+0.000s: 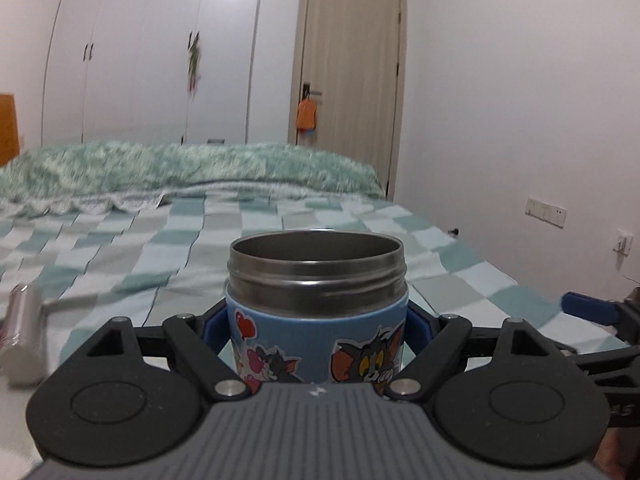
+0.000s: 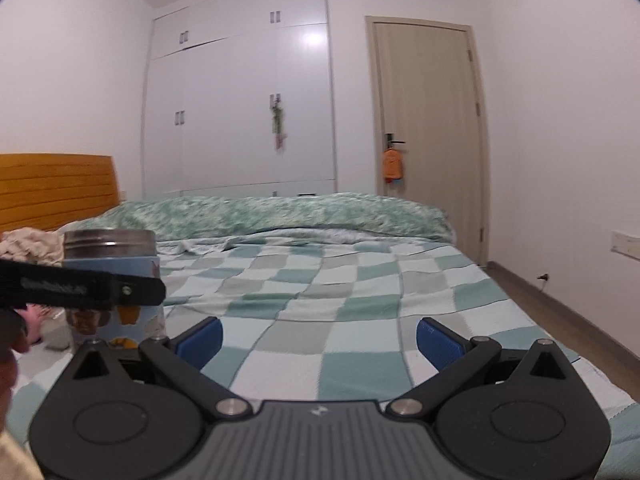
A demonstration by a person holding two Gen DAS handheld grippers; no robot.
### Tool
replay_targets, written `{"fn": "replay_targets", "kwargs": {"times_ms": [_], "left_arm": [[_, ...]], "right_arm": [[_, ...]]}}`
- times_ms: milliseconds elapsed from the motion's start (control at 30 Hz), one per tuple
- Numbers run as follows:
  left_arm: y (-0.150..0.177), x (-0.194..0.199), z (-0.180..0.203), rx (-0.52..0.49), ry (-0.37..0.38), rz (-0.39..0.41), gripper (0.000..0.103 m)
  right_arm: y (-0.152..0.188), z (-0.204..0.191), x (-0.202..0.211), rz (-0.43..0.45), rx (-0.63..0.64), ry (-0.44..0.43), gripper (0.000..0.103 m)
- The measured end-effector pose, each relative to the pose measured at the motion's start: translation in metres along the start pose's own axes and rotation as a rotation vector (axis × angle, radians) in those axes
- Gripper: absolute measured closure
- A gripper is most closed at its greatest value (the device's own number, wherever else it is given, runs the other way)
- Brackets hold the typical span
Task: Flip cup upright
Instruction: 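Rotate the blue cup rim-up with the left tool and set it on the bed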
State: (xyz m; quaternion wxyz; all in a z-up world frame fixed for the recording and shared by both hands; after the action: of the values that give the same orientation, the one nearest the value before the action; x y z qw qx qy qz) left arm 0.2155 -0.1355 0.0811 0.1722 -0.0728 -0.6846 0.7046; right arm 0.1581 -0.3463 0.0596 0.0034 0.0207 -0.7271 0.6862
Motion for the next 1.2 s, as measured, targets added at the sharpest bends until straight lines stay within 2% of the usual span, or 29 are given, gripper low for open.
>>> {"fn": "replay_targets", "kwargs": {"times_ms": [200, 333, 400, 567, 700, 733, 767, 800, 967, 1200], "left_arm": [[0.030, -0.056, -0.001, 0.050, 0.047, 0.044, 0.018], [0.051, -0.083, -0.004, 0.047, 0.036, -0.009, 0.018], [0.060, -0.088, -0.005, 0.032, 0.042, -0.042, 0.018], [0.070, -0.075, 0.002, -0.040, 0.051, -0.020, 0.018], [0.070, -0.071, 0.004, -0.035, 0.039, -0.016, 0.018], [0.069, -0.070, 0.004, -0.030, 0.033, -0.020, 0.015], [0.067, -0.069, 0.004, -0.031, 0.023, -0.027, 0.005], [0.064, -0.065, 0.003, -0.032, 0.013, -0.027, 0.000], [0.035, -0.020, -0.011, -0.018, 0.000, 0.033, 0.000], [-0.026, 0.075, -0.056, 0.011, -0.066, 0.134, 0.000]], "right_arm": [[0.016, 0.017, -0.031, -0.035, -0.004, 0.057, 0.000], [0.029, 0.025, -0.045, -0.063, -0.008, 0.078, 0.000], [0.034, 0.028, -0.050, -0.071, -0.012, 0.082, 0.000], [0.040, 0.031, -0.053, -0.077, -0.022, 0.082, 0.000], [0.037, 0.031, -0.048, -0.072, -0.027, 0.083, 0.000], [0.035, 0.030, -0.049, -0.071, -0.028, 0.079, 0.000], [0.032, 0.028, -0.047, -0.070, -0.027, 0.074, 0.000], [0.028, 0.026, -0.045, -0.068, -0.023, 0.067, 0.000], [0.005, 0.010, -0.021, -0.024, 0.002, 0.038, 0.000], [-0.022, -0.021, 0.020, 0.020, 0.010, -0.015, 0.000]]}}
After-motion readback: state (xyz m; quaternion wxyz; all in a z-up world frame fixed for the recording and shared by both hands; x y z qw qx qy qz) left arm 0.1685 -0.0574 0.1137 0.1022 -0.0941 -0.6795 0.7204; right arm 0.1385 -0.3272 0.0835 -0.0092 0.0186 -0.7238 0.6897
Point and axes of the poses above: each gripper's, at about its wrist camera, not at the fingertips, and x roughly against the way its jaws point, z to its right, y to its underside, the point moved 1 cm from there along -x, roughly the way its jaws point, and after that the axes turned 11 degrees about z, right-handed, at the moved point
